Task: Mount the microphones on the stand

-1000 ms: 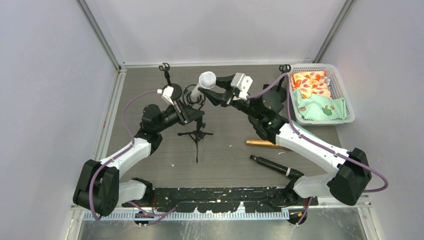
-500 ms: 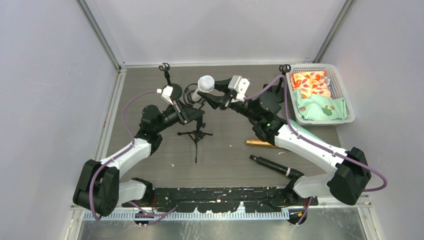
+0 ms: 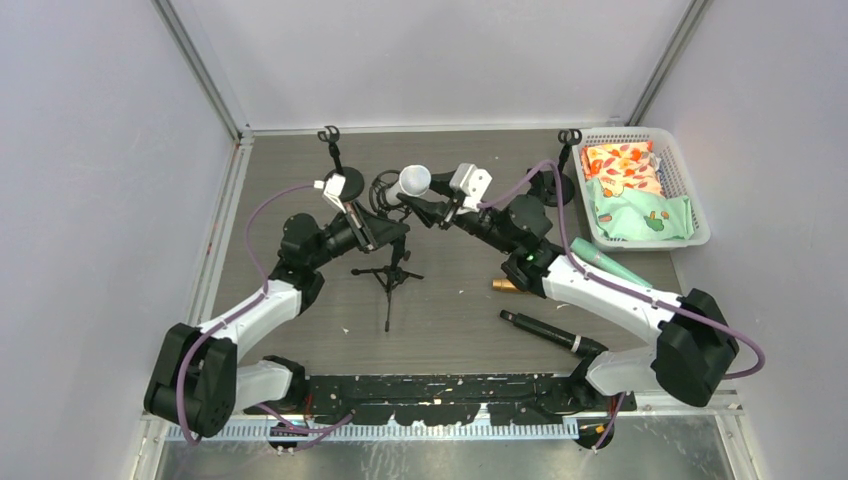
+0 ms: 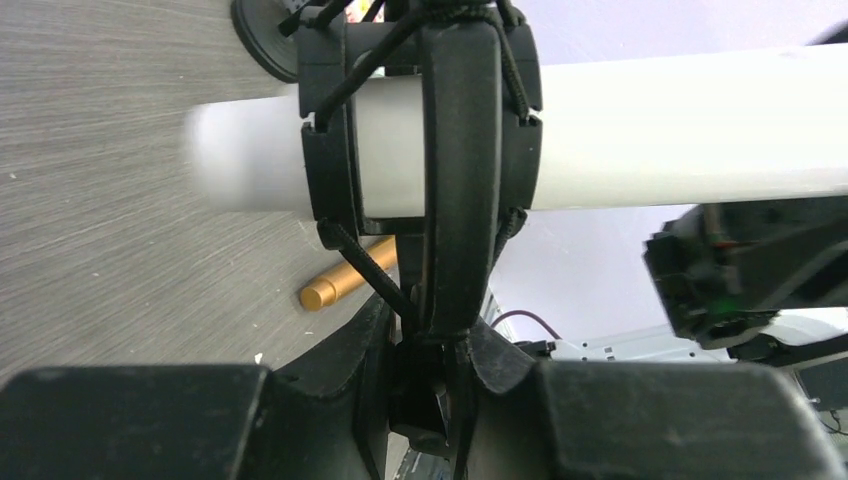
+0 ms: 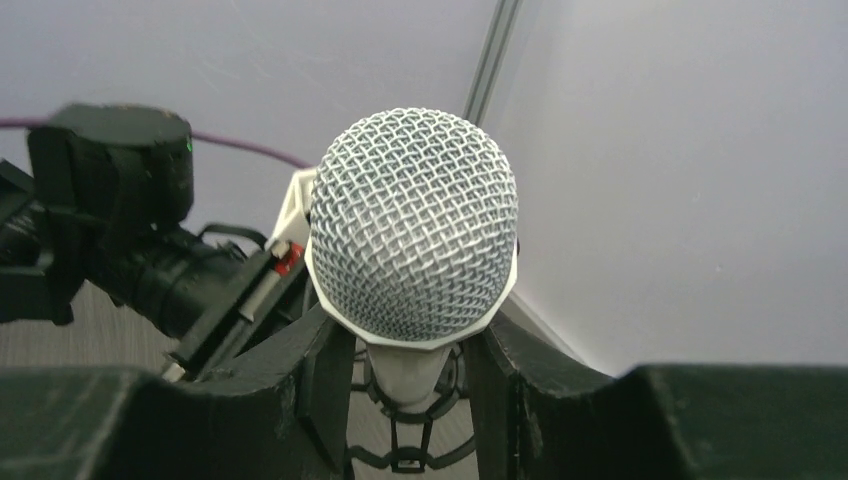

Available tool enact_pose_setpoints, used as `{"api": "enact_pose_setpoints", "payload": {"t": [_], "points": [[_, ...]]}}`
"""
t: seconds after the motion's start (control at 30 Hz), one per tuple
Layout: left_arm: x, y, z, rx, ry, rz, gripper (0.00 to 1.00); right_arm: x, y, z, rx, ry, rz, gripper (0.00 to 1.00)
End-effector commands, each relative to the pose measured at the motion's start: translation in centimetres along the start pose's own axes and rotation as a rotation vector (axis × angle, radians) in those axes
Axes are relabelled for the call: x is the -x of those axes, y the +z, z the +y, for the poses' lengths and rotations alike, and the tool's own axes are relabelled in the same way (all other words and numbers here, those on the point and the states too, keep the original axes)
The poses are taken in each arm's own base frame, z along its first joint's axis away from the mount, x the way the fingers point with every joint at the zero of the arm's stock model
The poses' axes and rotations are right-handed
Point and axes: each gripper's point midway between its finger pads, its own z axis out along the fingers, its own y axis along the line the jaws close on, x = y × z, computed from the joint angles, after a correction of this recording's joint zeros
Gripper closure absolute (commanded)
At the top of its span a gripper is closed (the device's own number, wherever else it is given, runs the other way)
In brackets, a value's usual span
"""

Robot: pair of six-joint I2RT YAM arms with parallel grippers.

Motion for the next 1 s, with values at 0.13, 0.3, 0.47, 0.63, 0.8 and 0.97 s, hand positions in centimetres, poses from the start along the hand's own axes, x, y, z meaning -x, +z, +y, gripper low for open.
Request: {"api": "enact_pose_setpoints", "payload": {"t": [0.13, 0.3, 0.47, 0.63, 0.8, 0.97], "points": [[2.3, -0.7, -5.3, -0.168, 0.123, -0.087, 1.00, -3.4, -0.4, 0.3, -0.033, 0.021, 0.052, 0.70], [2.3, -0.9, -5.2, -0.158, 0.120, -0.092, 1.00, -3.5, -0.8, 0.4, -0.037, 0.039, 0.056, 0.53], [2.3, -1.1, -4.5, -0.112, 0.129, -0.100, 1.00, -2.4, -1.4, 0.4, -0.037, 0.044, 0.047, 0.37], [2.7, -1.4, -3.9, -0.056, 0.164, -0.124, 1.00, -1.6, -2.2, 1.0, -0.012, 0.053, 0.054, 0.26], [4.0, -1.8, -3.2, 0.019, 0.230, -0.182, 1.00, -0.7, -3.6, 1.2, -0.016, 0.052, 0.059, 0.25], [6.4, -2.8, -2.8, 0.082, 0.303, -0.297, 1.00, -0.5, -5.6, 1.1, -0.040, 0.041, 0.086, 0.25]]}}
